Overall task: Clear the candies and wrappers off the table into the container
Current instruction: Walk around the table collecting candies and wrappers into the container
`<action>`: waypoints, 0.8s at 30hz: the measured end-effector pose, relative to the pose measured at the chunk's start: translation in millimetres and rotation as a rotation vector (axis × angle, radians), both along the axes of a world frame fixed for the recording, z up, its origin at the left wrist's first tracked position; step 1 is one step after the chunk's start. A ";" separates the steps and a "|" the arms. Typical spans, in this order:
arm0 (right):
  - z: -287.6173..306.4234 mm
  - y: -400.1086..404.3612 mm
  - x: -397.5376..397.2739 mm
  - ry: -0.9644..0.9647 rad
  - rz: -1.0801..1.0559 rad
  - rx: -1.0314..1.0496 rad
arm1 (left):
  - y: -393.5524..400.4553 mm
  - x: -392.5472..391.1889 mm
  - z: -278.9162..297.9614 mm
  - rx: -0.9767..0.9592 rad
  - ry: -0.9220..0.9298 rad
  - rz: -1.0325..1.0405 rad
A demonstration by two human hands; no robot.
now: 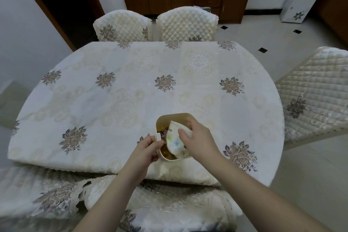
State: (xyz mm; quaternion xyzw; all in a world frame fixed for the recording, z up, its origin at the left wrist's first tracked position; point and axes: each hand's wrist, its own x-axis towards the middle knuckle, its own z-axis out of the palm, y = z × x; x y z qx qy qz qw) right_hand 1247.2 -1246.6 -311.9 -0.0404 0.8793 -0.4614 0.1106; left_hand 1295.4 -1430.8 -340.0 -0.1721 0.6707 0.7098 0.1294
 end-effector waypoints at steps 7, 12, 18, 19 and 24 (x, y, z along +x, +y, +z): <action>8.1 8.8 8.8 0.085 0.161 -0.025 | -13.2 8.4 -0.1 0.059 0.025 0.021; 3.3 54.4 -1.3 0.138 -0.059 -0.144 | -19.3 10.4 1.0 0.032 0.045 0.019; -21.4 104.4 -1.6 0.025 0.113 0.029 | -13.0 7.3 7.5 0.038 0.063 -0.017; -24.8 110.2 0.3 0.009 0.156 0.052 | -9.7 6.9 8.9 0.043 0.063 -0.032; -33.7 129.5 15.9 -0.058 0.291 -0.006 | 16.7 3.5 14.3 0.058 0.046 -0.123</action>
